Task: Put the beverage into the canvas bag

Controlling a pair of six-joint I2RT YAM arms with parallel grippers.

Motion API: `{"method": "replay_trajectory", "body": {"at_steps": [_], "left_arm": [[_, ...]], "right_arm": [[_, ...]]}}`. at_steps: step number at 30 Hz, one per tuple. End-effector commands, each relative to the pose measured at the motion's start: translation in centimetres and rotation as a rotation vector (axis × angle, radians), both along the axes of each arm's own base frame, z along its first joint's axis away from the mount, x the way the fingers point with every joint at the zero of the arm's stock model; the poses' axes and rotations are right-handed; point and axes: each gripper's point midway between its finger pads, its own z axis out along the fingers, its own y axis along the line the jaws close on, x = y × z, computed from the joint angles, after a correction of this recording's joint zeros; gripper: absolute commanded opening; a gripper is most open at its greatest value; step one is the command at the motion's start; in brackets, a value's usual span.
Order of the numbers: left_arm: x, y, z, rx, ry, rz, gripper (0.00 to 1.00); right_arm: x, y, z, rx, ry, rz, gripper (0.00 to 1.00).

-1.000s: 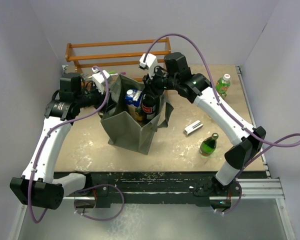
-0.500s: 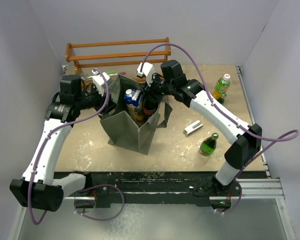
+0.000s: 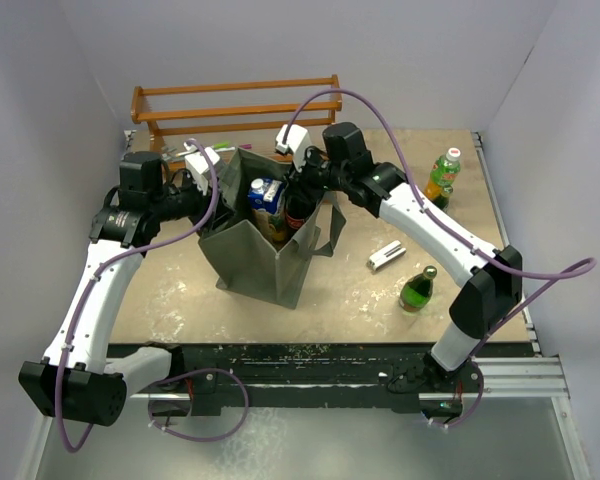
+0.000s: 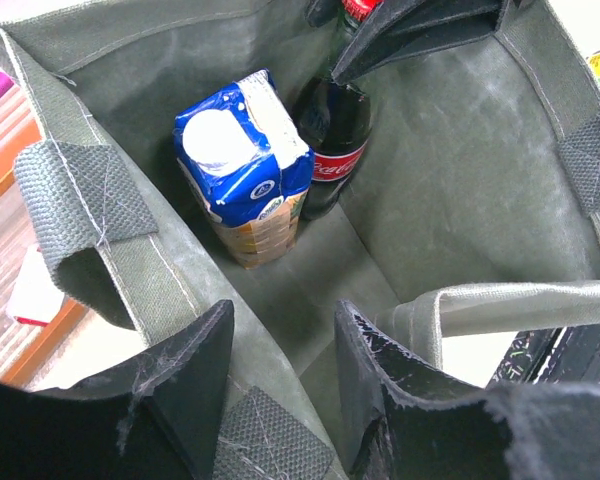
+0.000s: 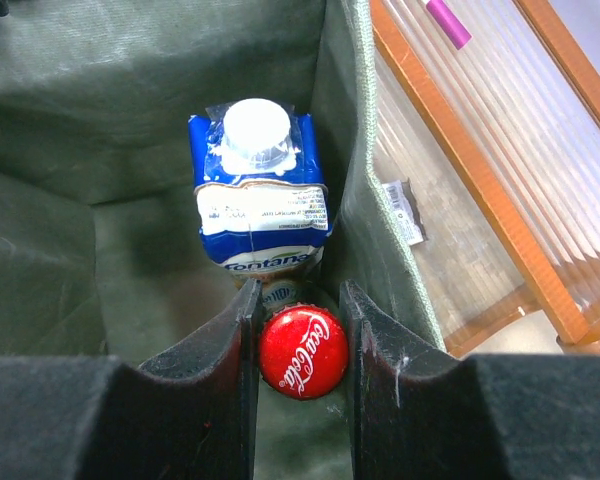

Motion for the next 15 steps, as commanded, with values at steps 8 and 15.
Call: {"method": "replay_trajectory", "body": {"at_steps": [8,15], "left_arm": [[-0.3,-0.3,1.6,-0.014,-0.064,-0.029,0.51],[-0.3,-0.3,1.9,-0.017,-0.068,-0.028,0.51]], "right_arm": [[1.0,-1.6,7.0,0.060,-0.172,-0.035,0.46],[0.4,-2.0,9.1,0.083,-0.190,-0.040,0.64]]}}
